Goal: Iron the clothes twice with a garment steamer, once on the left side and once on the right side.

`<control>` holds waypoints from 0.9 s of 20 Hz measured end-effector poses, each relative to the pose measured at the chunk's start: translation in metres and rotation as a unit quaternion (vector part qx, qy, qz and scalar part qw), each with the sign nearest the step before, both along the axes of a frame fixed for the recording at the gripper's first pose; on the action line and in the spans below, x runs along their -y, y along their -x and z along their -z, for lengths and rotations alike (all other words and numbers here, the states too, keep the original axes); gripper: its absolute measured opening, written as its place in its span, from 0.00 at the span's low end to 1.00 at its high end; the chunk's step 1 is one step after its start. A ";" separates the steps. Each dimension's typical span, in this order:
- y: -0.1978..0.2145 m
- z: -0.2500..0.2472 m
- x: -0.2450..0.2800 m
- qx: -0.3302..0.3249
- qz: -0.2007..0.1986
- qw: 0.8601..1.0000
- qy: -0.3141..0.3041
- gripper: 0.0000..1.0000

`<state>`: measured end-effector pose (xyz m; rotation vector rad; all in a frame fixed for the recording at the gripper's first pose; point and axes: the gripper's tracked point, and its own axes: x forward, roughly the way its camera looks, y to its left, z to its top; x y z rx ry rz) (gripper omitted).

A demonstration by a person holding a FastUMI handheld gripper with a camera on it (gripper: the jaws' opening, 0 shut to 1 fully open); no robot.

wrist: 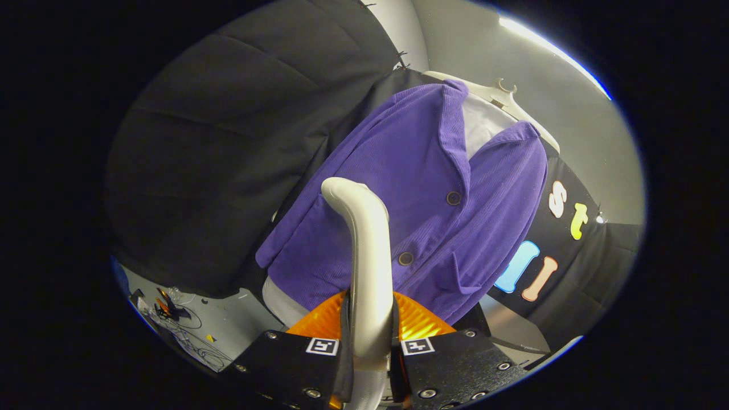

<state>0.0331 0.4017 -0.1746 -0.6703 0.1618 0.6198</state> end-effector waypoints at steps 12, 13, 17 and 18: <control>0.033 0.084 0.015 -0.082 -0.009 0.996 0.047 0.26; 0.034 0.089 0.015 -0.092 -0.008 0.995 0.046 0.25; 0.050 0.109 0.035 -0.141 0.002 0.989 0.038 0.26; 0.056 0.112 0.041 -0.155 0.005 0.987 0.032 0.26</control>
